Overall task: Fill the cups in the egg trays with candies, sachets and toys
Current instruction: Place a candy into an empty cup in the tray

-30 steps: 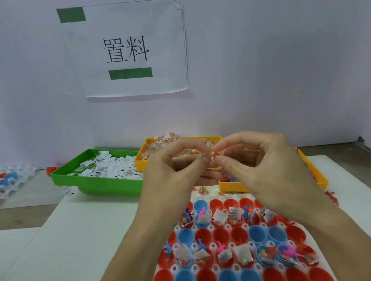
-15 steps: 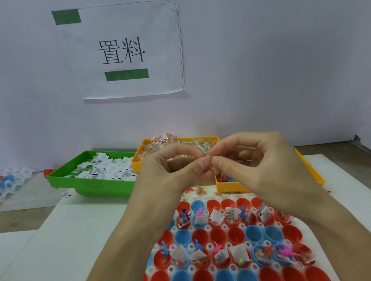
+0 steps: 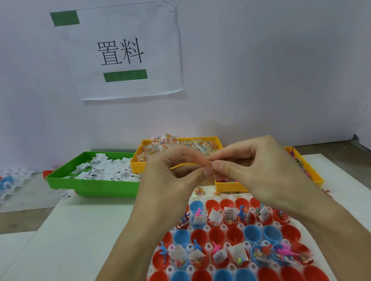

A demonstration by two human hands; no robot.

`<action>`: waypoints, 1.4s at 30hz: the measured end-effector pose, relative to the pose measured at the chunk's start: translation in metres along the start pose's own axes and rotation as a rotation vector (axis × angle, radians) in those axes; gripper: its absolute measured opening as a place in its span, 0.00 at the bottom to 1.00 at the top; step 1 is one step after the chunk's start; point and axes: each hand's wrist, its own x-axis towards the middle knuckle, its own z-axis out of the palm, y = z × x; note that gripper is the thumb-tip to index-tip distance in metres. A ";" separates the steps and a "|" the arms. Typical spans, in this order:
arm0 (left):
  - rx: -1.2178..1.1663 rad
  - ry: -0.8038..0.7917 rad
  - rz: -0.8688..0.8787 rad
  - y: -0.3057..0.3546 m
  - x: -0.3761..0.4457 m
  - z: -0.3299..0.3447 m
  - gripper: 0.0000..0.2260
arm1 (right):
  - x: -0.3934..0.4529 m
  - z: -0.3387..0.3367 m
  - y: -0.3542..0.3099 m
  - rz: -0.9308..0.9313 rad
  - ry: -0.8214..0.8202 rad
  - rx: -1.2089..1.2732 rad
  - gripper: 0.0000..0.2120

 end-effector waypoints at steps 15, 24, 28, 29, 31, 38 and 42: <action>0.137 -0.141 0.014 0.013 0.000 -0.037 0.07 | -0.003 0.015 -0.006 -0.099 -0.003 0.001 0.01; 0.801 -0.599 -0.395 0.004 -0.006 -0.081 0.06 | -0.001 0.000 -0.002 -0.075 -0.068 -0.022 0.05; 0.919 -0.672 -0.524 -0.008 -0.006 -0.073 0.06 | -0.001 -0.004 -0.001 -0.079 -0.062 -0.052 0.05; 0.936 -0.690 -0.543 -0.011 -0.006 -0.071 0.06 | -0.001 -0.005 0.000 -0.082 -0.058 -0.060 0.05; 0.983 -0.706 -0.567 -0.016 -0.005 -0.067 0.08 | 0.000 -0.007 0.000 -0.085 -0.050 -0.066 0.05; 1.118 -0.656 -0.609 -0.033 -0.005 -0.052 0.15 | 0.001 -0.012 0.001 -0.097 -0.047 -0.065 0.05; 1.121 -0.627 -0.621 -0.035 -0.004 -0.051 0.18 | 0.001 -0.015 0.001 -0.104 -0.045 -0.090 0.05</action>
